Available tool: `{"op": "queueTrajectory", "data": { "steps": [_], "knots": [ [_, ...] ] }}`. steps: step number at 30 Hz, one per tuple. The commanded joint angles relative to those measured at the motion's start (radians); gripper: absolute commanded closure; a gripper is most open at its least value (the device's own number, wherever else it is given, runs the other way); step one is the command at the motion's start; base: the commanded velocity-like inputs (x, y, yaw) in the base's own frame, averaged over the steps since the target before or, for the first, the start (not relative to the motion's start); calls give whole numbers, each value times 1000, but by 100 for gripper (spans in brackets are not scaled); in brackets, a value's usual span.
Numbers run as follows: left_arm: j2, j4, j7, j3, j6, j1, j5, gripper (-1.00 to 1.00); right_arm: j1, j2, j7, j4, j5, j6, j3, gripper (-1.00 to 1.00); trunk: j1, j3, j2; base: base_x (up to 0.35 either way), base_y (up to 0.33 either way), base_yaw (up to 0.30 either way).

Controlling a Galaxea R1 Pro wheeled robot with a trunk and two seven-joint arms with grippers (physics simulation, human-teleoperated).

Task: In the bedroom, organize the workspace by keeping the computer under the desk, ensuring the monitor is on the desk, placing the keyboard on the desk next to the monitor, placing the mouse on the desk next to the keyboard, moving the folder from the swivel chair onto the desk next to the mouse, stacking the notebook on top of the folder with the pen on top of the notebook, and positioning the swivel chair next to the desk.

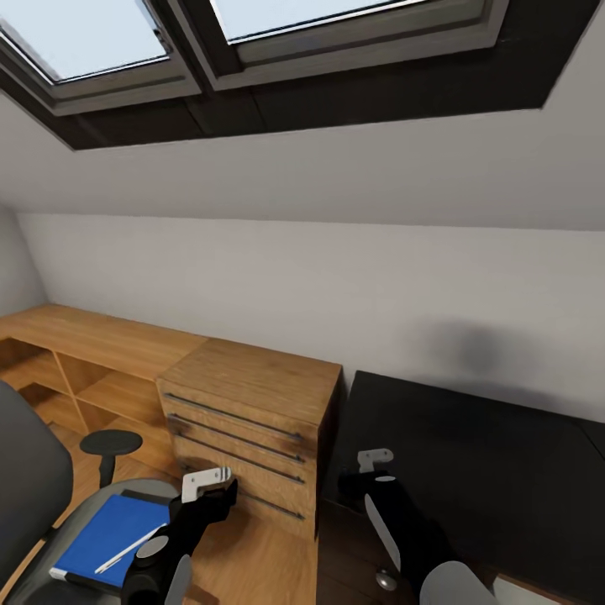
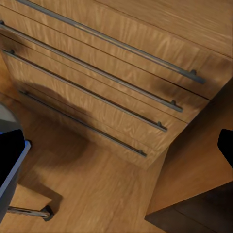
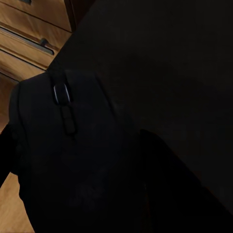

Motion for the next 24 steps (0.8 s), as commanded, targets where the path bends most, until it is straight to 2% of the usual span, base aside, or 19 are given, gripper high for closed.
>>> {"op": "queueTrajectory", "data": {
  "steps": [1, 24],
  "knots": [
    [0, -1, 7, -1, 5, -1, 8, -100, -1, 0, -7, -2, -4, 6, 3, 100, 4, -5, -8, 0, 0, 0],
    [0, 0, 8, -1, 5, -1, 8, -100, -1, 0, -8, -2, -5, 2, 3, 100, 92, -77, -169, 0, 0, 0]
  ]
}}
